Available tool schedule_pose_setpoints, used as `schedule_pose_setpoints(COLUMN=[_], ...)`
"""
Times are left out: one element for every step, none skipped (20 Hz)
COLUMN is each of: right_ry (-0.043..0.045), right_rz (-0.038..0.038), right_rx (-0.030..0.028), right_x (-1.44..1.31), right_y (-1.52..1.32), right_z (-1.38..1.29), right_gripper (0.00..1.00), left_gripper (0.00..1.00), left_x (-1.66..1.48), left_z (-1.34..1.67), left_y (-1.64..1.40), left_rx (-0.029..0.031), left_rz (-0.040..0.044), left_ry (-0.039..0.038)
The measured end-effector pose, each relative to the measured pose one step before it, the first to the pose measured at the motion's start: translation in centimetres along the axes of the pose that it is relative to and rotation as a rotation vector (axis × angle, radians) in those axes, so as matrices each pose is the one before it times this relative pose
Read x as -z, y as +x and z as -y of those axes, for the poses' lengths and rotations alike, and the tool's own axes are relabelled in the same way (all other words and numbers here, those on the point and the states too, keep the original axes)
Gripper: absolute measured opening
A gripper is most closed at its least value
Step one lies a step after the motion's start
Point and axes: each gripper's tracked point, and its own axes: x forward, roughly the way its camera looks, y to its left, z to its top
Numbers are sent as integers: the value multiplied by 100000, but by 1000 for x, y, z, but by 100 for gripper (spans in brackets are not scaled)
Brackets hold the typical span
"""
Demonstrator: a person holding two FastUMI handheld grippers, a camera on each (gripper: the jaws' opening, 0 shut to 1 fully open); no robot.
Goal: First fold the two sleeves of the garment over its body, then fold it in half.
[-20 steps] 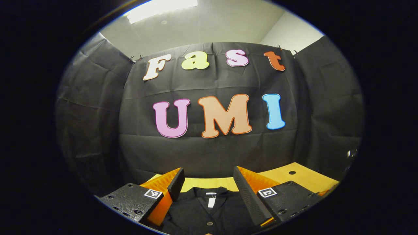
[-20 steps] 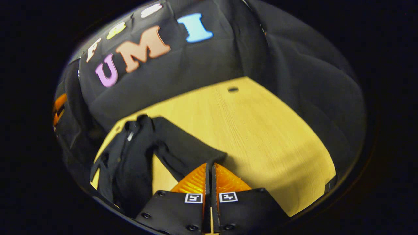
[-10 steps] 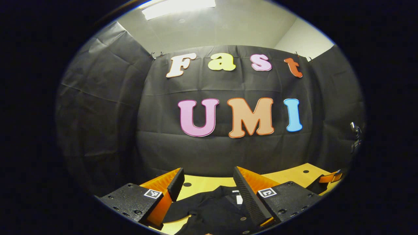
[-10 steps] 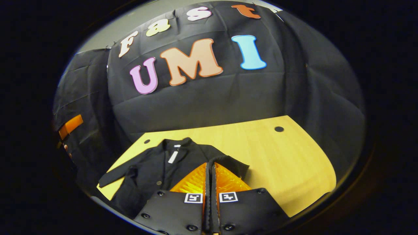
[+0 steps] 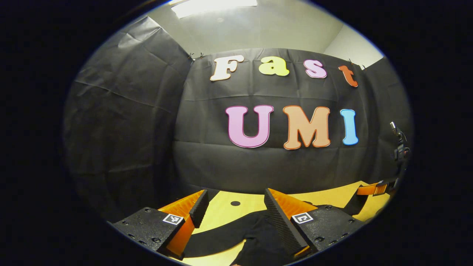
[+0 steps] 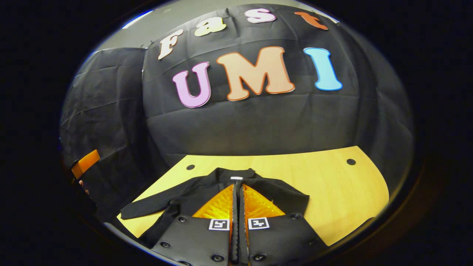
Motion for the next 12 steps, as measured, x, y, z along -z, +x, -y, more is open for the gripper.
schedule_pose_setpoints(right_ry=[-1061,-1220,-1194,-855,-559,-369,-543,-657,-639,-574,-390,-323], right_rz=[-782,-939,-1052,-1145,-1169,-1252,-1077,-1043,-1108,-1182,-1835,-1327], right_rx=[-1304,-1202,-954,-1058,-1164,-1255,-1000,-964,-829,-781,-849,-1019], right_x=[275,225,362,259,365,232,193,163,278,234,386,242], right_y=[805,788,712,802,793,756,808,851,782,908,866,963], right_z=[-1378,-1314,-1092,-1155,-1125,-1075,-953,-880,-851,-800,-797,-815], right_gripper=[4,4,4,9,4,4,4,4,4,4,0,4], left_gripper=[92,90,90,93,93,93,92,92,92,90,90,92], left_x=[387,279,375,257,132,116,245,159,300,207,460,216], left_z=[-918,-894,-885,-932,-937,-1091,-941,-716,-841,-640,-779,-685], left_y=[103,75,132,118,-67,30,-48,-20,-13,7,-76,72], left_rx=[-725,-619,-513,-735,-817,-1038,-962,-795,-725,-786,-938,-926], left_rz=[-566,-623,-737,-485,-188,-221,-337,-391,-481,-444,-631,-672], left_ry=[-227,-113,163,447,479,393,201,3,109,258,402,339])
